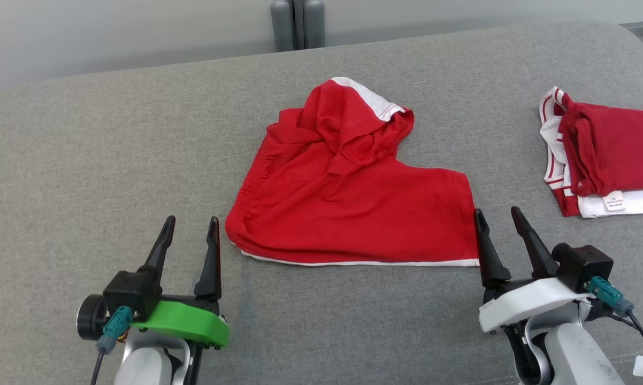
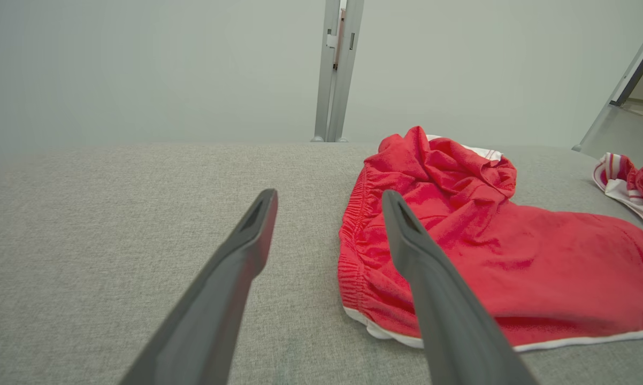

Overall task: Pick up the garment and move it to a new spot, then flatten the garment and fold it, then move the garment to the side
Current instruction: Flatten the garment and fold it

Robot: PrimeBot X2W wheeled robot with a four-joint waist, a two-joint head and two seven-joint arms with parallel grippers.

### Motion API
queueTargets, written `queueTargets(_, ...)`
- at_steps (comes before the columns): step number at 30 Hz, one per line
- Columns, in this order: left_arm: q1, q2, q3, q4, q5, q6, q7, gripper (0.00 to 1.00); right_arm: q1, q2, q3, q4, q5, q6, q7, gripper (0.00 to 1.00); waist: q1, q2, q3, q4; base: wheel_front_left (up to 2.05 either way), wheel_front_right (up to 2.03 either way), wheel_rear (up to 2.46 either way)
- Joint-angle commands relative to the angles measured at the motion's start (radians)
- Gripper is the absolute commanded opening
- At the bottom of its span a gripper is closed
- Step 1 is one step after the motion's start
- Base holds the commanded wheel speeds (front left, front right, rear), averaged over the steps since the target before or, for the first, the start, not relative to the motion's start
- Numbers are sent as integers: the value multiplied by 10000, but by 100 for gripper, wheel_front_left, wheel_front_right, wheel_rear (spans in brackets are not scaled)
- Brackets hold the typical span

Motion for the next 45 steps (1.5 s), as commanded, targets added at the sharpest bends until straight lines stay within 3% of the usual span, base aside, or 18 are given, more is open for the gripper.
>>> queueTargets(1, -31, 30, -21, 102, 86, -71, -31, 100, 2, 21, -17, -74, -74, -1, -24, 100, 0, 0, 72, -67, 0, 0, 0)
queueTargets(12, -809, 416, -869, 2403, 601, -221, -31, 100, -149, 193, -182, -88, -282, -1, -24, 100, 0, 0, 431, -374, 0, 0, 0)
queueTargets(24, -1750, 516, -771, 3866, 1077, 471, -29, 100, -249, 223, -150, -67, -320, -1, -25, 100, 0, 0, 691, -681, 0, 0, 0)
queueTargets(31, -2020, 533, -847, 4248, 1177, 464, -15, 100, -305, 230, -177, 79, -324, -1, -25, 100, 0, 0, 775, -785, 0, 0, 0)
queueTargets(32, -2035, 525, -883, 4313, 1177, 400, -9, 75, -283, 232, -182, 148, -322, -1, -25, 100, 0, 0, 774, -786, 0, 0, 0)
queueTargets(34, -2088, 508, -929, 4336, 1137, 323, -9, 0, -267, 233, -190, 300, -327, -1, -23, 100, 0, 0, 765, -772, 0, 0, 0)
queueTargets(45, -1417, 395, -1067, 2967, 1102, 111, -17, 0, -388, 279, -112, 1436, -396, -1, 388, 100, 0, 0, 523, -366, 0, 0, 0)
